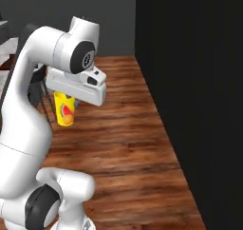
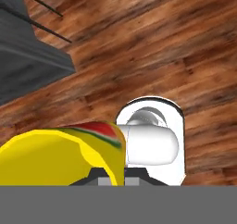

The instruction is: There is a tray on the dining counter. Grab the cup, mug, and pitcher and place them on the tray. The pitcher may be placed next to the tray if it cannot fit the tray.

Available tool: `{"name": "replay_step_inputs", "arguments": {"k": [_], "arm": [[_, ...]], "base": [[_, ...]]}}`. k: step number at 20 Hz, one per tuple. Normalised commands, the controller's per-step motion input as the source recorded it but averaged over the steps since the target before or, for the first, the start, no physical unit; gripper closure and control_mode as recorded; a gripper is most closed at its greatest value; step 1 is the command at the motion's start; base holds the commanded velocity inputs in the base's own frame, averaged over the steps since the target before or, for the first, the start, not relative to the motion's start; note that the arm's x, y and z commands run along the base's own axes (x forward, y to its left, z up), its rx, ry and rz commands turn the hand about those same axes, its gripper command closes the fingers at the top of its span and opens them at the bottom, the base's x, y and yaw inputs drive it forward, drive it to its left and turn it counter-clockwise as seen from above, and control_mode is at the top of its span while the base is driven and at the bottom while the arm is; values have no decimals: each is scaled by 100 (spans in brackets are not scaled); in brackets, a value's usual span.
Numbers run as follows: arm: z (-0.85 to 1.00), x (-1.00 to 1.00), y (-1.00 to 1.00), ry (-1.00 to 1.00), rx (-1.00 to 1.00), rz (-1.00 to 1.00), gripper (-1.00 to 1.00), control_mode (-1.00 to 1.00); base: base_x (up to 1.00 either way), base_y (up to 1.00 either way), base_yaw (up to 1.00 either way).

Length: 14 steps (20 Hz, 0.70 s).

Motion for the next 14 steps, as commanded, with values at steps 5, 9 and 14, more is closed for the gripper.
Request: {"name": "replay_step_inputs", "arguments": {"k": [5, 9, 14], "arm": [[0, 0, 0, 0, 0, 0, 100, 100], [0, 0, 0, 0, 0, 0, 100, 100], [0, 0, 0, 0, 0, 0, 100, 100]], "base": [[74, -58, 68], [82, -66, 63], [93, -85, 50]]}}
